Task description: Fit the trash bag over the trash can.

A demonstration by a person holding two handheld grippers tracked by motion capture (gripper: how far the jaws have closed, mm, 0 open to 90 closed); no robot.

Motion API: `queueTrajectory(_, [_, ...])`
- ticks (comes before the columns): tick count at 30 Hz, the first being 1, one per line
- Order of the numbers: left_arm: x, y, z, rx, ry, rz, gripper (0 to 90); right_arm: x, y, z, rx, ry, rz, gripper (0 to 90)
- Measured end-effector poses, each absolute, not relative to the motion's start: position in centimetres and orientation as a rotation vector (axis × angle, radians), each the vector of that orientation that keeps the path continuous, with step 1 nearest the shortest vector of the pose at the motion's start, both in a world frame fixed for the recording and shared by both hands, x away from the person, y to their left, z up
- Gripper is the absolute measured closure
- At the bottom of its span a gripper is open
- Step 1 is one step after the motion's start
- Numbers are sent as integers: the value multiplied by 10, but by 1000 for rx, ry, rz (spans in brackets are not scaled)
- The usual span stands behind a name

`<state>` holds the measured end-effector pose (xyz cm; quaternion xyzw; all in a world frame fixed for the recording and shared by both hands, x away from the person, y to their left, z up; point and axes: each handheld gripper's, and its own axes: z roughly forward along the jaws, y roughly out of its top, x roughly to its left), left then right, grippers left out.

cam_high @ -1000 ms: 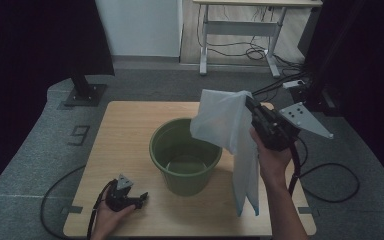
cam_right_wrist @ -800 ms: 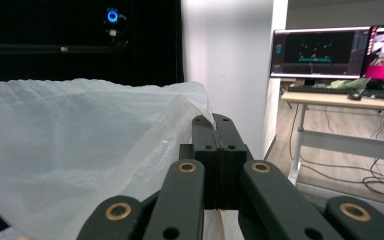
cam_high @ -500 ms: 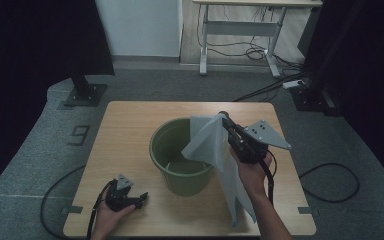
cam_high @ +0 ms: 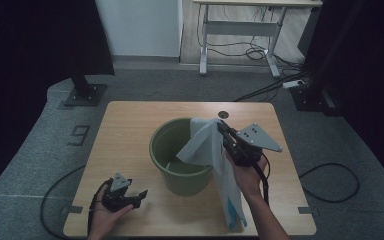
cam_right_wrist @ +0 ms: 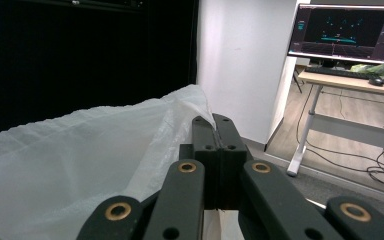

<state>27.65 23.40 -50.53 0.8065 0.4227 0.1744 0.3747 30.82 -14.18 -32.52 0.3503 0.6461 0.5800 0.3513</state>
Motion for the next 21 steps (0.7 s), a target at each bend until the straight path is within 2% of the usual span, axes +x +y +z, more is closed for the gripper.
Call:
queueTrajectory(11, [277,243,-507,2046,1111,423,253,317,-120,-288,852,1671,1493,887])
queueTrajectory(21, [277,247,-506,2040,1115,414,254,322,-104,-312,857,1719,1438,886])
